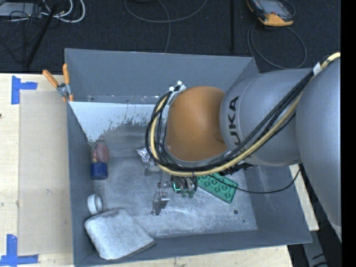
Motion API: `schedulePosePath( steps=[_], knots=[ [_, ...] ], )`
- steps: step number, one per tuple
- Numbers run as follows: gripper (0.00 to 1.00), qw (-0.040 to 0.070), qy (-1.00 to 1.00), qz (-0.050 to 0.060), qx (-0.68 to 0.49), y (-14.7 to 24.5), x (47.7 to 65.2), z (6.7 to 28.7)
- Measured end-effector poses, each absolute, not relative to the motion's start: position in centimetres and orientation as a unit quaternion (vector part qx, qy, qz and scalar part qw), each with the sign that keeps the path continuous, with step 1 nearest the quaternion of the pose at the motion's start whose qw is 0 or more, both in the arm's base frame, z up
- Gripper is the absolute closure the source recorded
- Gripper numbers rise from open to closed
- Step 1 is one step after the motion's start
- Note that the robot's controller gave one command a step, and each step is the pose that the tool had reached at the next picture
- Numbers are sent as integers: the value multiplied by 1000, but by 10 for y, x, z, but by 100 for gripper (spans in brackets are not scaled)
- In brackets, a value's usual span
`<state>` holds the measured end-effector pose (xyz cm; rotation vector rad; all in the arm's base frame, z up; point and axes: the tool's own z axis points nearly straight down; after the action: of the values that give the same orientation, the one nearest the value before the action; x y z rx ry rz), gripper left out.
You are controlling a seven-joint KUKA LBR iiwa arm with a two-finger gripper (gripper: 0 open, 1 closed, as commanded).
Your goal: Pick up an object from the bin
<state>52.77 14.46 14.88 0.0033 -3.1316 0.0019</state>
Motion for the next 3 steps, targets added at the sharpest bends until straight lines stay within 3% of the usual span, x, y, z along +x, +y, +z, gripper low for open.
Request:
schedulePosePath(
  steps=[1, 2, 3],
  knots=[
    [0, 2, -999, 0, 52, 81, 610, 77],
    [0, 1, -988, 1, 155, -16, 574, 101],
    [0, -1, -961, -2, 276, -47, 605, 72]
  ],
)
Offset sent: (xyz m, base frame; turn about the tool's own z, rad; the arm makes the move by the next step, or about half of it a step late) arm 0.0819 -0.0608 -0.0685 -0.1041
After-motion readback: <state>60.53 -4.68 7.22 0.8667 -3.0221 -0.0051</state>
